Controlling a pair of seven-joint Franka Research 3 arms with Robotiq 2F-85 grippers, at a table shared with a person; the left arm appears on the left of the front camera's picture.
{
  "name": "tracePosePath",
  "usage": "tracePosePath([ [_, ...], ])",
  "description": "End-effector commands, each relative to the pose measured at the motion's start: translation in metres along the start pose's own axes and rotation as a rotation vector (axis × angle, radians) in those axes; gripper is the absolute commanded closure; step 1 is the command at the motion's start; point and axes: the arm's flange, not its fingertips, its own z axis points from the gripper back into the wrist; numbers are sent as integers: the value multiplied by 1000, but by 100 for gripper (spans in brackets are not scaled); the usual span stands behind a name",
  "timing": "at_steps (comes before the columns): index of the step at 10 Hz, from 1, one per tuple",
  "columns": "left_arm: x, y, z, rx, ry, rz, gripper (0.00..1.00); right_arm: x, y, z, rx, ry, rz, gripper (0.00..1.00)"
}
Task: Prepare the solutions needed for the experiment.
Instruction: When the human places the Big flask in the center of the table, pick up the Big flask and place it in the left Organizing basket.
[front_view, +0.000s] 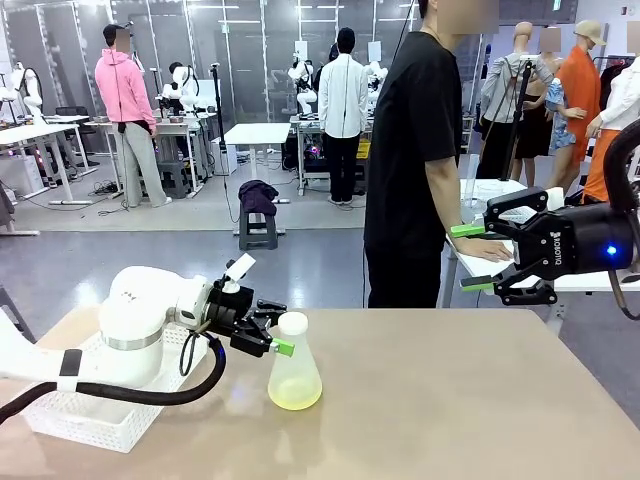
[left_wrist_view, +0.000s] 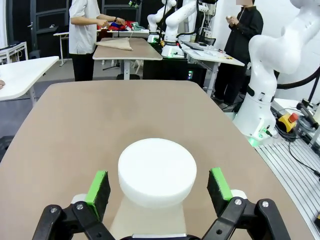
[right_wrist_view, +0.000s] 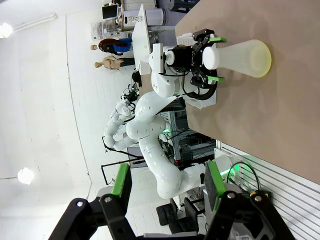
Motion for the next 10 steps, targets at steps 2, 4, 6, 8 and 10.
tracePosePath([
  [2,6,-1,-13,17,17,-3,0,0,1,-1,16,1,5,26],
  [4,4,0,-21,24,11,-9,0,0,1,-1,16,1,5,26],
  [6,4,0,-23,39,10,2,0,0,1,-1,16,1,5,26],
  [8,1,0,-22,21,12,41,0,0,1,-1,16,1,5,26],
  [10,-5,3,-18,26,11,52,11,0,1,-1,16,1,5,26],
])
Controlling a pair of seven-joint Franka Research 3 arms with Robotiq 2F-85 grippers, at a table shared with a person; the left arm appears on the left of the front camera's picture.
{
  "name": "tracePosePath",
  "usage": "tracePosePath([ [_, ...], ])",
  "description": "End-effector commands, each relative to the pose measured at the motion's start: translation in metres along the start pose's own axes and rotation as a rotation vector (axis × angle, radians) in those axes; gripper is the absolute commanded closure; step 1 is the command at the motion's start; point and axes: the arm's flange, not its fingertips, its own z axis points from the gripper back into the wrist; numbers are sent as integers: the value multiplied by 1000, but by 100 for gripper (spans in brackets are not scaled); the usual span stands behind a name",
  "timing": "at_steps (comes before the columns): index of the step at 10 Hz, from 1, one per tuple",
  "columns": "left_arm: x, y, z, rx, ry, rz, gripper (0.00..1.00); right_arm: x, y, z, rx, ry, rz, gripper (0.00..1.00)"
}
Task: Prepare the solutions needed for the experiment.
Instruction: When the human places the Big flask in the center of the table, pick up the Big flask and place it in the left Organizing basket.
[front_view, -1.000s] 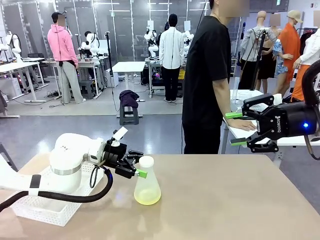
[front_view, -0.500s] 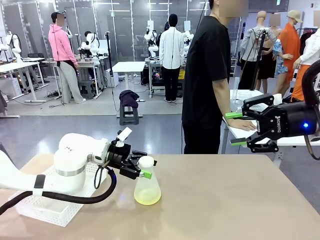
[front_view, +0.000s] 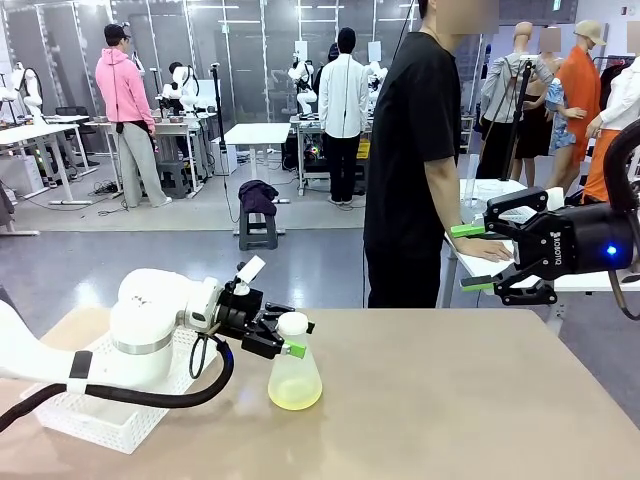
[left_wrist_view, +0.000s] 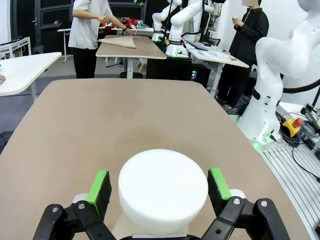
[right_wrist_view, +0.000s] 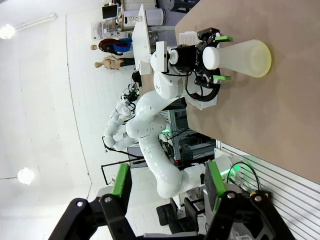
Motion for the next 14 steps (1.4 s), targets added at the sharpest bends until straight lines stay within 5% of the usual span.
tracePosePath([
  [1,-4,2,0,-1,-7,24,16,0,1,-1,16,1,5,26],
  [10,17,-5,15,41,-59,12,99,0,1,-1,16,1,5,26],
  [14,60,-13,38,30,-68,-58,97,0,1,-1,16,1,5,26],
])
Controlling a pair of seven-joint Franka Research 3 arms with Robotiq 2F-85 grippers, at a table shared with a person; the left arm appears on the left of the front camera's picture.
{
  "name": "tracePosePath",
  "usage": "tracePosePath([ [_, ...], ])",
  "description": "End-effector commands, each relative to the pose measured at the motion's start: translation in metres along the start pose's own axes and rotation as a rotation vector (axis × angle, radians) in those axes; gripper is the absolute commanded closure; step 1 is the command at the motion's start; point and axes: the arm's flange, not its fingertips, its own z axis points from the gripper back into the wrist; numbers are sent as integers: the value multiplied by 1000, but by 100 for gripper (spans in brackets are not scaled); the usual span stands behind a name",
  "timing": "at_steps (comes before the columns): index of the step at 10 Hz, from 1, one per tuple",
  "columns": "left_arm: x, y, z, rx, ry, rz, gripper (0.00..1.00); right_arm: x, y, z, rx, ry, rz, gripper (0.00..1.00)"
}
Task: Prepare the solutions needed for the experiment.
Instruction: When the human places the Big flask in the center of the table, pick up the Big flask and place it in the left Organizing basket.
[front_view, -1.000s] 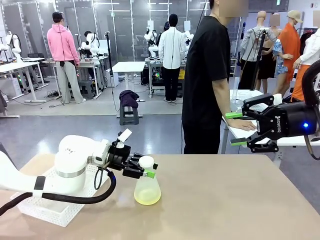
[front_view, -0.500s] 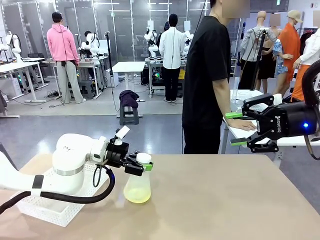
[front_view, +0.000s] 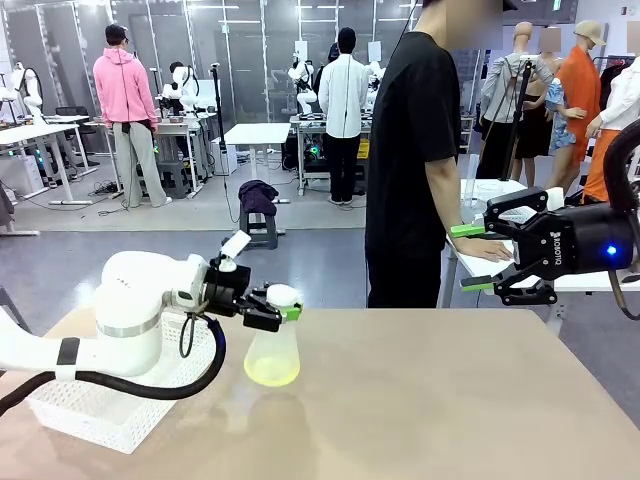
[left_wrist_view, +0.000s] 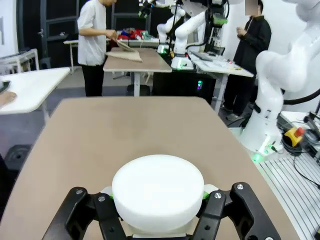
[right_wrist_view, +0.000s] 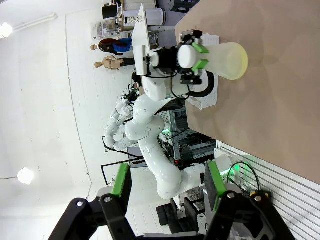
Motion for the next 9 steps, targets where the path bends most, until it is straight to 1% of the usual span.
tracePosePath([
  [1,29,-8,19,1,-16,-29,97,0,1,-1,16,1,5,26],
  [2,43,-10,29,12,-2,-54,100,0,1,-1,16,1,5,26],
  [3,58,-14,46,34,-9,-68,96,0,1,-1,16,1,5,26],
  [4,71,-17,63,52,-11,-76,100,0,1,-1,16,1,5,26],
  [5,82,-20,85,85,-4,-86,100,0,1,-1,16,1,5,26],
  [7,103,-32,134,169,-23,-130,100,0,1,-1,16,1,5,26],
  [9,115,-47,190,254,-27,-160,100,0,1,-1,16,1,5,26],
])
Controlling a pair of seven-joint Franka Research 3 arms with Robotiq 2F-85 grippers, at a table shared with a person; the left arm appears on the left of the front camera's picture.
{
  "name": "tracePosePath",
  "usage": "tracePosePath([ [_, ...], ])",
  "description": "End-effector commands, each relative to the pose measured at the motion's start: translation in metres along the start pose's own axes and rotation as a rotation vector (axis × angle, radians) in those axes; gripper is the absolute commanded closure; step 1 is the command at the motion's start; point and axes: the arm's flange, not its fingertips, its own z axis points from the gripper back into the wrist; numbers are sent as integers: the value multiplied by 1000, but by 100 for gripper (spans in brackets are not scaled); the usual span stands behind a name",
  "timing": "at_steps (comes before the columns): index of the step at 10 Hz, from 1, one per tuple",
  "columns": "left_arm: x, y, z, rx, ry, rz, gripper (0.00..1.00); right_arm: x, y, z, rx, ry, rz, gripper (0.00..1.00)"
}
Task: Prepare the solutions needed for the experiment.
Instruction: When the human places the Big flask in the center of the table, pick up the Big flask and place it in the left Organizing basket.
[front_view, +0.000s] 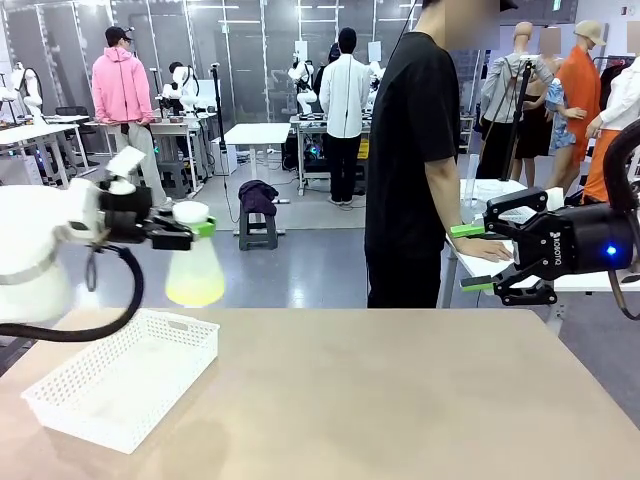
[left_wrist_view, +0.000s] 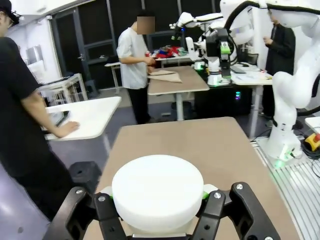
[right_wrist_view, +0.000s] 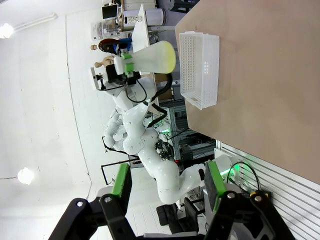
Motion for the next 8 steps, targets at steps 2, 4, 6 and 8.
tracePosePath([
  [2,12,-20,66,92,4,17,100,0,1,0,17,1,5,26],
  [4,-5,-28,99,174,-20,40,100,0,1,0,17,1,5,26],
  [6,-25,-39,116,229,-52,44,100,0,1,0,17,1,5,26],
  [8,-43,-52,132,263,-64,84,100,0,1,0,17,1,5,26],
])
